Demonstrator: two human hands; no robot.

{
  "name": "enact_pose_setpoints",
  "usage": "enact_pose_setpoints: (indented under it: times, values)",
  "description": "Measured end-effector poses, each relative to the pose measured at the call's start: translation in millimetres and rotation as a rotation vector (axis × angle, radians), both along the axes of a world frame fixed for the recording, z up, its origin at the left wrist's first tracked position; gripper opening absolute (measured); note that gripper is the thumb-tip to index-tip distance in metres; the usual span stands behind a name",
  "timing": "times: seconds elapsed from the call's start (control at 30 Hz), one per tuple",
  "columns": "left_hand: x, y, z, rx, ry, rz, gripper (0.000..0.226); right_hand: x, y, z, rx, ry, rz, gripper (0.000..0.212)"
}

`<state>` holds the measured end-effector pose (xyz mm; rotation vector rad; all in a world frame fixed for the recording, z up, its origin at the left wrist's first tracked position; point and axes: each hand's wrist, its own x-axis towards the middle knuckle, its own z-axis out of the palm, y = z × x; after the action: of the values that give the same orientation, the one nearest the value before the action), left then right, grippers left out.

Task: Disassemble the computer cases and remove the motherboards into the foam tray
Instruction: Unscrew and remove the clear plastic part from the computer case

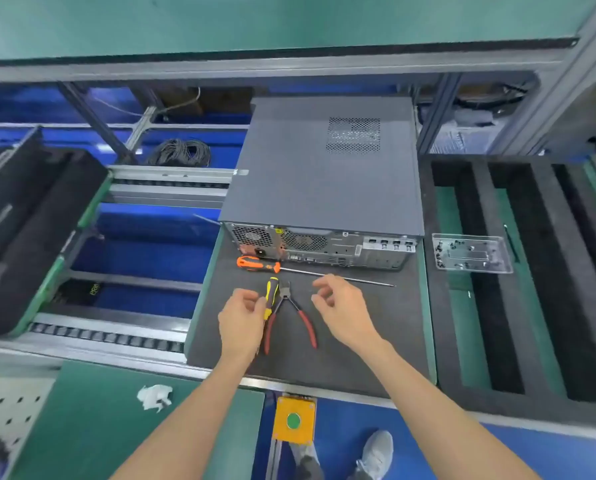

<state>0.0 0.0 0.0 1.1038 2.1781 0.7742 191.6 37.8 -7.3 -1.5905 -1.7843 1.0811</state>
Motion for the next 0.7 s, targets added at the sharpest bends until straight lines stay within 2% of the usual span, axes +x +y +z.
enact_pose_setpoints:
  times: [0.07, 0.17, 0.33, 0.47, 0.6, 0.7]
  values:
    - [-1, 7, -5, -0.07, 0.068, -0.026, 0.023, -11, 4, -2, -0.018, -0.015, 0.015, 0.024]
    - [2, 13, -17, -0.144, 0.116, -0.093, 0.031, -27, 2, -8, -0.029, -0.064, 0.083, 0.032]
    - [8, 16, -25, -0.151, 0.26, -0.179, 0.024, -40, 2, -9, -0.021, -0.149, 0.146, 0.042]
    - [9, 17, -11, 0.034, 0.423, -0.355, 0.011, -49, 3, 0, 0.072, -0.216, 0.213, 0.057]
    - [14, 37, 11, 0.011, 0.43, -0.617, 0.02, -45, 4, 8, 0.18, -0.429, 0.168, 0.035]
    - [15, 56, 33, 0.04, 0.5, -0.709, 0.027, -28, 4, 10, 0.217, -0.474, 0.167, 0.018]
